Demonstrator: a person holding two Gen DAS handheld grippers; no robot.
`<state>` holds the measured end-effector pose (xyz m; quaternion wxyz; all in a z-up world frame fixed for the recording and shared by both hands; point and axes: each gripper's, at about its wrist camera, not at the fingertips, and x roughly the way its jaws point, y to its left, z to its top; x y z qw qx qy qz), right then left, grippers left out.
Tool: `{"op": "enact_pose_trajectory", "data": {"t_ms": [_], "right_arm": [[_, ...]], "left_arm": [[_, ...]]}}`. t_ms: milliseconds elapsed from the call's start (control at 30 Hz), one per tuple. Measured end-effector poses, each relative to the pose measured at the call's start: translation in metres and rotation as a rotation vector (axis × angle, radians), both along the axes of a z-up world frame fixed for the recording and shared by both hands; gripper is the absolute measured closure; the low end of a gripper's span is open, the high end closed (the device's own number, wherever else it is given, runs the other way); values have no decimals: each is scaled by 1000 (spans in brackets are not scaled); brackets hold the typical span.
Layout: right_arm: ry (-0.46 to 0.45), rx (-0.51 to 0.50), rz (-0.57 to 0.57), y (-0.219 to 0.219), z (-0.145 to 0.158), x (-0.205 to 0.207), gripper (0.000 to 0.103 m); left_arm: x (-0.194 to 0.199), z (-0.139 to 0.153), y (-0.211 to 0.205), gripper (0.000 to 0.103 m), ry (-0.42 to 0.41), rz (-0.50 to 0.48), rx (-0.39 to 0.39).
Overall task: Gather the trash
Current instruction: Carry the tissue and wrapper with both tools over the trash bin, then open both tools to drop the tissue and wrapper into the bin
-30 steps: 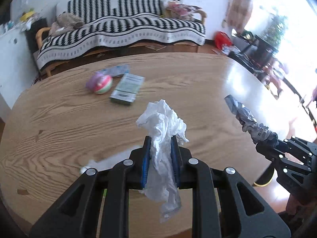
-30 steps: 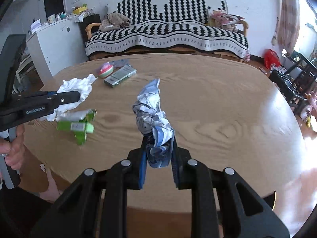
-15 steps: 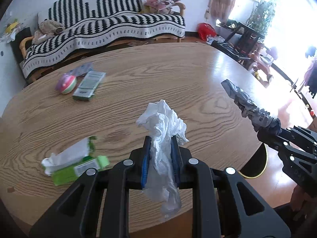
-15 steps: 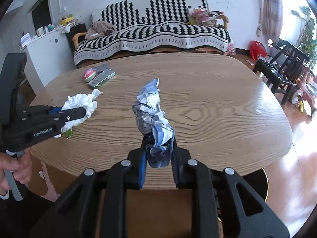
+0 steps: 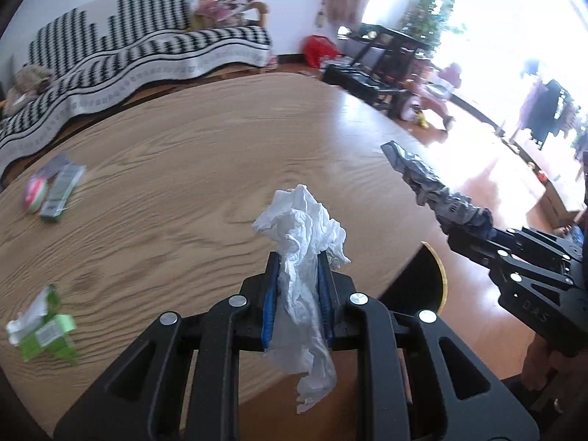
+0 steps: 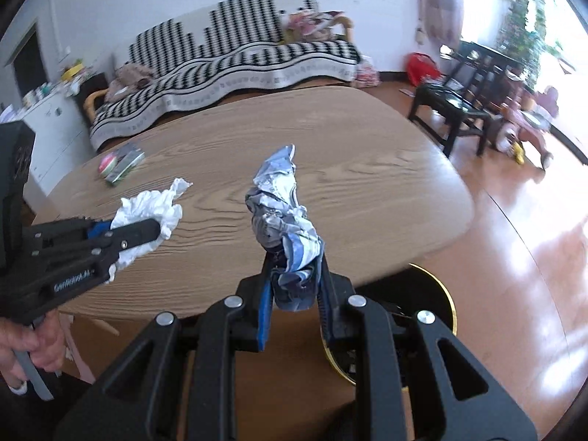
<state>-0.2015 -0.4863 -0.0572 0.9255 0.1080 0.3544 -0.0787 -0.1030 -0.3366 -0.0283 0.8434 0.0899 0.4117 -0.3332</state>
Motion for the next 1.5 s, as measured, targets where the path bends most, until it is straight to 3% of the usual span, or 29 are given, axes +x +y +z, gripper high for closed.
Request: {"op": "enact_pose_trajectory", "data": {"t_ms": [433,1100,1167,1233,1267,1300,1333,1500], "right_arm": [[47,80,-177,-80,-25,-50,81],[185,189,-318,-129,-57,-57,81],[190,197,-335,-133,-59,-57,81],[201,199,-352,-136,-60,-57,72],[203,201,-358,-136,-61,-57,58],[200,201,-368,-137,-61,-58,45],[193,199,-373,-138,-60,-59,43],[170,199,-382,-138,-55,-62,42]], "left_arm": [[-40,-30,-94,84,52,-177,-16],[-55,-71,-156,82,132,-318,-28],[-53,-74,-159,74,133,-317,-31],[-50,-76,-160,42,137,-310,-37],[-49,-76,-159,37,134,-304,-42],[-48,-74,-158,33,128,-298,-49],[-49,-74,-158,33,128,-302,-52],[-48,-69,-156,29,129,-296,-61]]}}
